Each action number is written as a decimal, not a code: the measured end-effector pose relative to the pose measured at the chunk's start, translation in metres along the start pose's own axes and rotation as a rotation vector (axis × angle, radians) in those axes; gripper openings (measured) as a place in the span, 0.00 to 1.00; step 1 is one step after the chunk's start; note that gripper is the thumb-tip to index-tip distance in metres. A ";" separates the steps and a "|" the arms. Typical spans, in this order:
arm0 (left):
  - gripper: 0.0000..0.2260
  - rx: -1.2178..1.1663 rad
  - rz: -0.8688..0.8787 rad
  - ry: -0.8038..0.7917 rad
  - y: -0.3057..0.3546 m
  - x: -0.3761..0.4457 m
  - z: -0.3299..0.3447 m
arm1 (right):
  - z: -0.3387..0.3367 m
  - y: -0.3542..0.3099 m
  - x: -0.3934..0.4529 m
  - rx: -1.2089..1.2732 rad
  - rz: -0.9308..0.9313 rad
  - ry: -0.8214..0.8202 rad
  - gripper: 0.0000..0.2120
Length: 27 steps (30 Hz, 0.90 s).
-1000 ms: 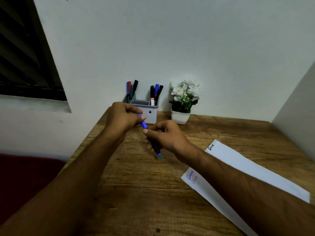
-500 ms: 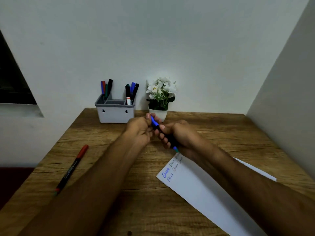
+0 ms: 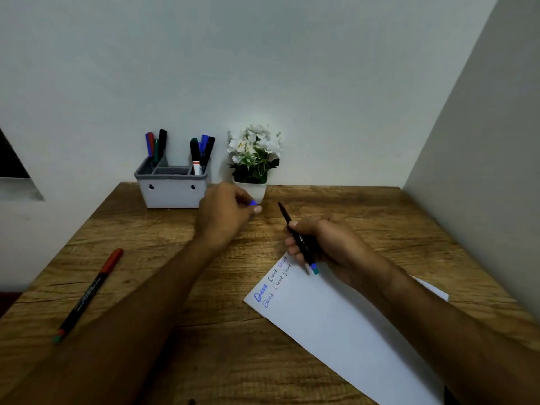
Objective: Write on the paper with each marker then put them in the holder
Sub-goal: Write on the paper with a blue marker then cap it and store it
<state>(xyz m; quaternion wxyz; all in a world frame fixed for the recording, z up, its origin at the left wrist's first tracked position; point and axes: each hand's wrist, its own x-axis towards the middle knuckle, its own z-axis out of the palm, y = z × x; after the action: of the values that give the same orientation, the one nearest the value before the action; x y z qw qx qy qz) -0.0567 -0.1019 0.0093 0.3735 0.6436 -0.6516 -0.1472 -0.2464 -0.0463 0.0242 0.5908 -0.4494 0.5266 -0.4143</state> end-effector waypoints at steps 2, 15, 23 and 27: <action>0.13 0.176 0.077 0.025 -0.012 0.002 -0.002 | -0.003 0.002 -0.003 -0.044 -0.032 -0.001 0.06; 0.11 0.273 0.359 -0.045 -0.025 -0.012 0.001 | -0.013 0.009 0.001 0.062 -0.155 -0.024 0.11; 0.12 0.092 0.586 -0.491 -0.012 -0.043 0.015 | -0.025 0.014 0.005 0.294 -0.277 -0.077 0.13; 0.19 0.103 0.596 -0.518 -0.016 -0.050 0.016 | -0.033 0.022 0.002 0.142 -0.344 0.050 0.05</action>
<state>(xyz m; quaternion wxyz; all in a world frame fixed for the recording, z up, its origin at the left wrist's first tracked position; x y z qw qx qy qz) -0.0612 -0.0612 -0.0268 0.1907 0.3860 -0.8888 -0.1571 -0.2785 -0.0453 0.0008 0.5281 -0.4795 0.4261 -0.5565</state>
